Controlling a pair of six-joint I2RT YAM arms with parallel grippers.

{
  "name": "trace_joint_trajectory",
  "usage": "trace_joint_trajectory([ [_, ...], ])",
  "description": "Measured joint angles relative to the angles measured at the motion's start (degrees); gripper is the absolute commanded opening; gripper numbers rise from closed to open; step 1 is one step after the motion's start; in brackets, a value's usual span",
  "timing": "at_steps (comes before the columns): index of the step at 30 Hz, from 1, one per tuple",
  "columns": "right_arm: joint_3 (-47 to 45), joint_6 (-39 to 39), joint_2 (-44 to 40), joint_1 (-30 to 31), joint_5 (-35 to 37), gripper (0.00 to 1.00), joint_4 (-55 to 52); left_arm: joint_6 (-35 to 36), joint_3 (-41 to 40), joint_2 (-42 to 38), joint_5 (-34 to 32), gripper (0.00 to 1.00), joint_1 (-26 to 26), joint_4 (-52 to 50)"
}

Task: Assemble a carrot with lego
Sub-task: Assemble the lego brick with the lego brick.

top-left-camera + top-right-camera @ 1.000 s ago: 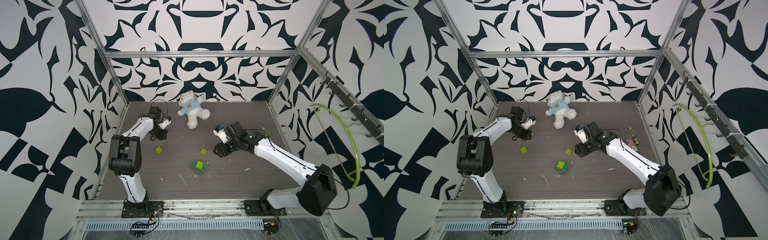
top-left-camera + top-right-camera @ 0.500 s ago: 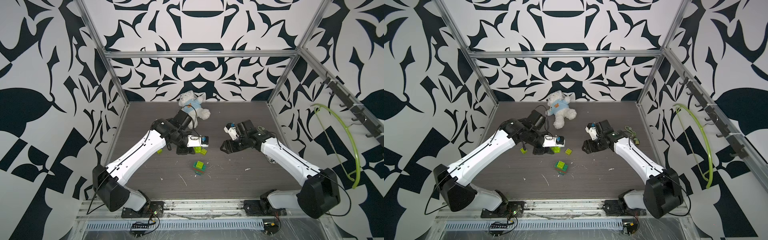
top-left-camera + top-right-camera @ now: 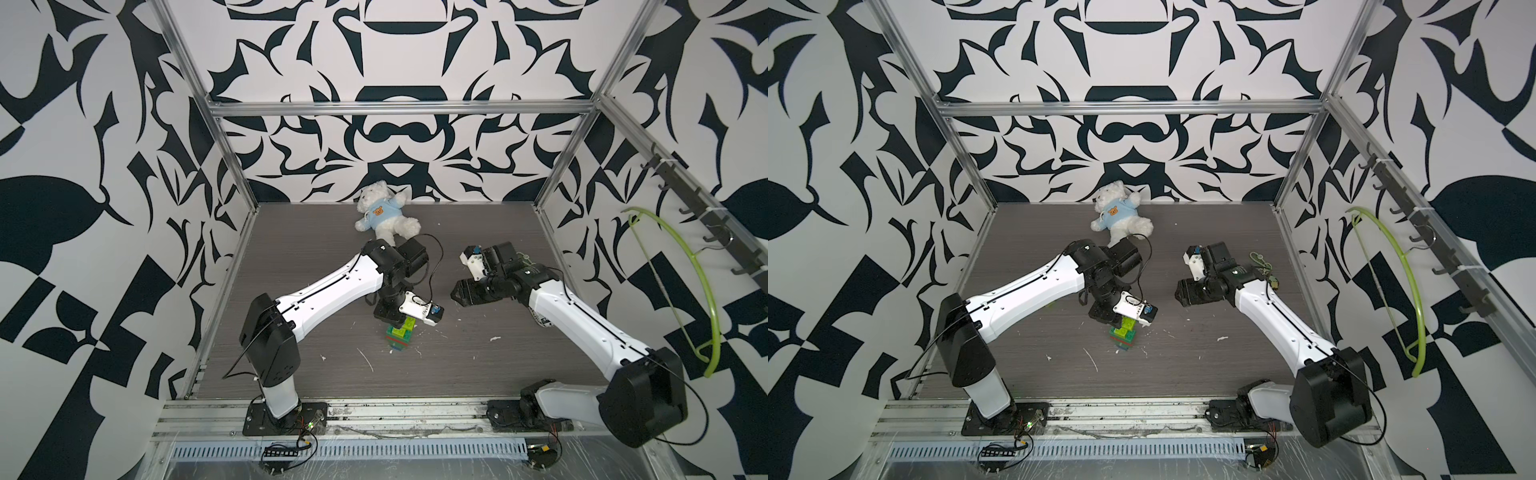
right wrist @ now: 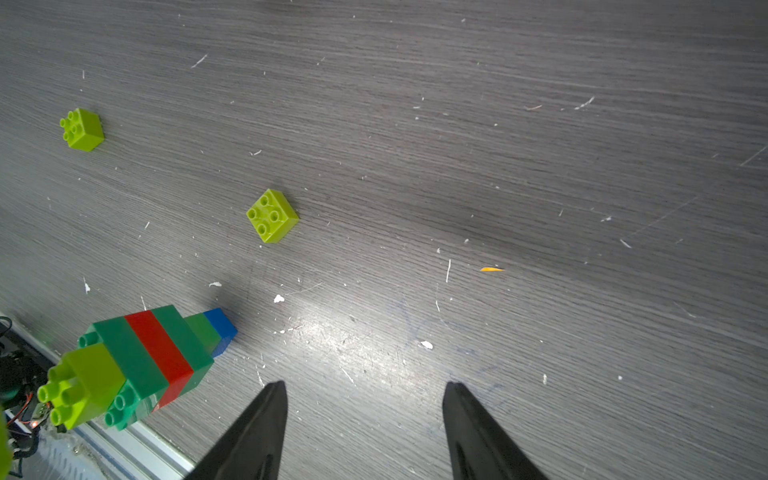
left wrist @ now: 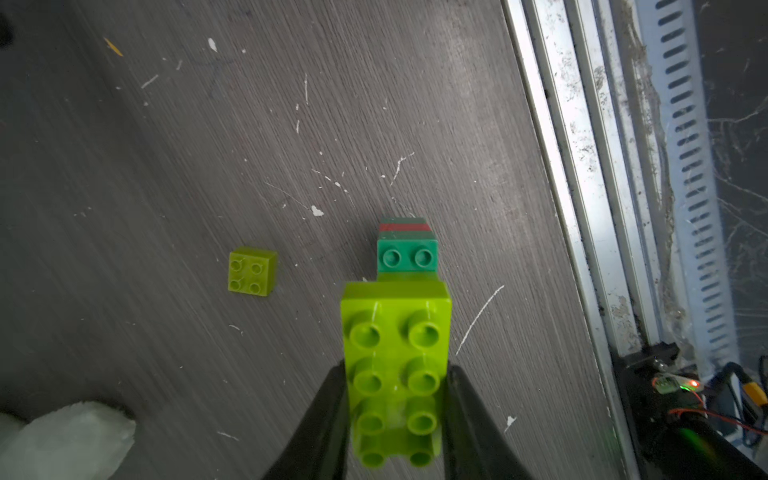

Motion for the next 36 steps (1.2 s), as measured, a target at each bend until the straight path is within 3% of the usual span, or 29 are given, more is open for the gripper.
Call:
trace_joint_trajectory([
  [12, -0.15, -0.02, 0.13, 0.00, -0.50, 0.65, 0.07, -1.68, 1.31, 2.49, -4.74, 0.14, -3.80, -1.57],
  [36, -0.55, -0.04, 0.44, 0.00, -1.64, 0.64, 0.07, -5.51, -2.23, 2.19, -8.44, 0.14, -5.01, 1.68],
])
